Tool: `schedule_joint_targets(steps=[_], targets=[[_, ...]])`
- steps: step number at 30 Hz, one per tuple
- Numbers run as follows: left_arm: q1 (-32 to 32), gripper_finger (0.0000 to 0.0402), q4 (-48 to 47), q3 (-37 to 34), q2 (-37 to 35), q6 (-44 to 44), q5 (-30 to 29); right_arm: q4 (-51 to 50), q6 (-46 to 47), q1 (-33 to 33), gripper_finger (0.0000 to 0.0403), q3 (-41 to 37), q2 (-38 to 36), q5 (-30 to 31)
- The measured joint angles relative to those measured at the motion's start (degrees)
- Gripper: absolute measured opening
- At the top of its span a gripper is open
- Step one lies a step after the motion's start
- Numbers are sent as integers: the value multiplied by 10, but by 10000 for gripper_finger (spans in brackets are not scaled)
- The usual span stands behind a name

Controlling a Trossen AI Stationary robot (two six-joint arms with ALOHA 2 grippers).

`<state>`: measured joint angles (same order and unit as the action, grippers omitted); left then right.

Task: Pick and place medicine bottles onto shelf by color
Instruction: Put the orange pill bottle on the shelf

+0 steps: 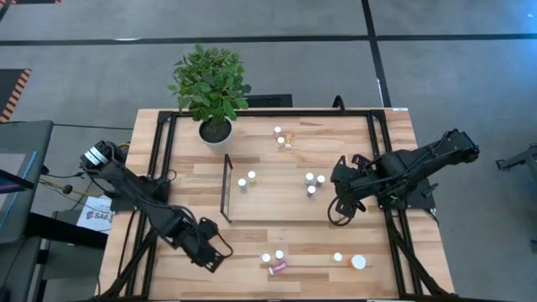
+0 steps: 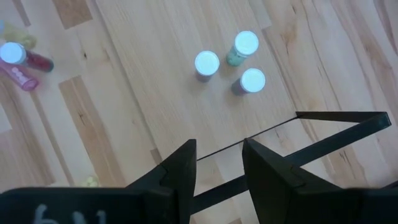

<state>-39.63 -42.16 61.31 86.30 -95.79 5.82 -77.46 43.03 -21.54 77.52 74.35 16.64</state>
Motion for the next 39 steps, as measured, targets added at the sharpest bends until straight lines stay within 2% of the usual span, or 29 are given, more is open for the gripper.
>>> schedule_joint_targets(steps=[9,14,18,25,30,35,39], targets=[[69,95,-1,109,9,100,-46,-1,-2,0,154,0,0,0],[111,95,-9,192,72,194,-15,-3,-16,-2,154,0,0,0],[147,94,-77,285,143,302,11,-3,-38,-2,154,0,0,0],[214,97,-236,409,221,457,-6,-7,-62,-2,154,0,0,0],[255,101,-261,416,236,562,-10,-9,-62,-2,154,0,0,0],[290,101,-274,409,236,714,-26,-8,-61,-1,154,0,0,1],[316,102,-308,408,236,803,-31,-7,-60,1,154,0,0,13]])
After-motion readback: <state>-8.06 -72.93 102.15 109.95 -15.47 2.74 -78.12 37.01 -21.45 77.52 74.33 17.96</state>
